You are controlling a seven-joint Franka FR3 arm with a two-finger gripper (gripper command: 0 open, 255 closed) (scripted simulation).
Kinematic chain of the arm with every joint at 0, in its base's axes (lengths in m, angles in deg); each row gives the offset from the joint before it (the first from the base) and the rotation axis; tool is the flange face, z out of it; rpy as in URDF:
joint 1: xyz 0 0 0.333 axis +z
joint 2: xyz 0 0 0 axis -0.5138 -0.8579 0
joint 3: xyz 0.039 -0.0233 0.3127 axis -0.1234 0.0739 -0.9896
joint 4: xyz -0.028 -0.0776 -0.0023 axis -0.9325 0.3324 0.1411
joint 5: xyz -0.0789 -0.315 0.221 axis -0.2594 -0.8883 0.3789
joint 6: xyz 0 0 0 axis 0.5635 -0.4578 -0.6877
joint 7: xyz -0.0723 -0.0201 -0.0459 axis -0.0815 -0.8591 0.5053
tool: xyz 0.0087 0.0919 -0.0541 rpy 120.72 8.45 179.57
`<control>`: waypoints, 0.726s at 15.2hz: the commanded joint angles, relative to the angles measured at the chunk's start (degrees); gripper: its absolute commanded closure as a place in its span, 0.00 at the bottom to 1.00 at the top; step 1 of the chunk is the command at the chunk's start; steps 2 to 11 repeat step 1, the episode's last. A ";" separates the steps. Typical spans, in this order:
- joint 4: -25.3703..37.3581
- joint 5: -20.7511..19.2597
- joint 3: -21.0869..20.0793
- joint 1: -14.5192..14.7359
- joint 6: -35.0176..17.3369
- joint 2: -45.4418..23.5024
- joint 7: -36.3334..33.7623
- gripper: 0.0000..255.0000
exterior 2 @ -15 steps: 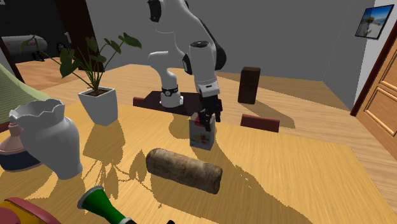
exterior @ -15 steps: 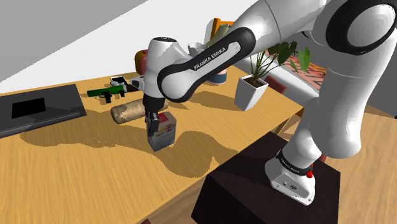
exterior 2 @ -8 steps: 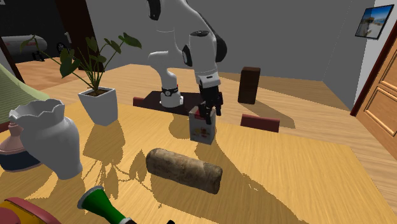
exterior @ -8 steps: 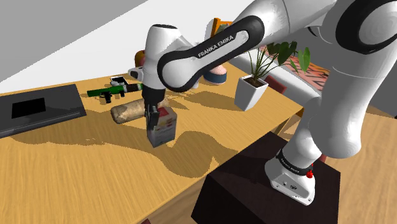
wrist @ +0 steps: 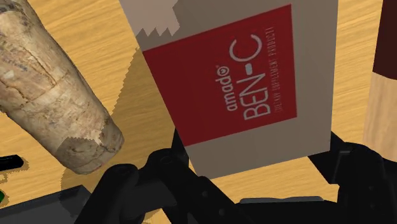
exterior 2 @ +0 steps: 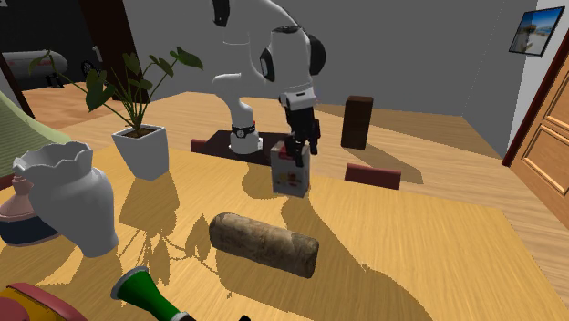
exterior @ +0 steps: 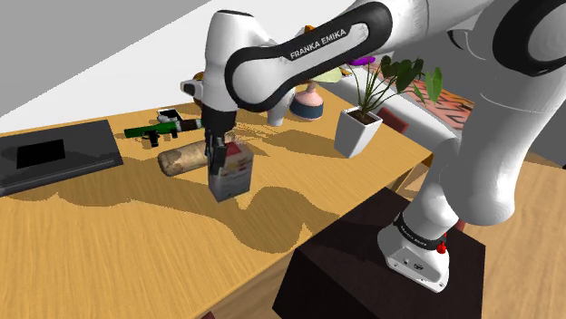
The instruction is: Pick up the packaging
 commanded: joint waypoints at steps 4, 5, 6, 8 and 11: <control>0.05 0.02 -0.01 -0.01 0.37 0.39 -0.04 1.00; 0.05 0.02 -0.01 -0.01 0.37 0.39 -0.04 1.00; 0.05 0.02 -0.01 -0.01 0.37 0.39 -0.04 1.00; 0.05 0.02 -0.01 -0.01 0.37 0.39 -0.04 1.00; 0.05 0.02 -0.01 -0.01 0.37 0.39 -0.04 1.00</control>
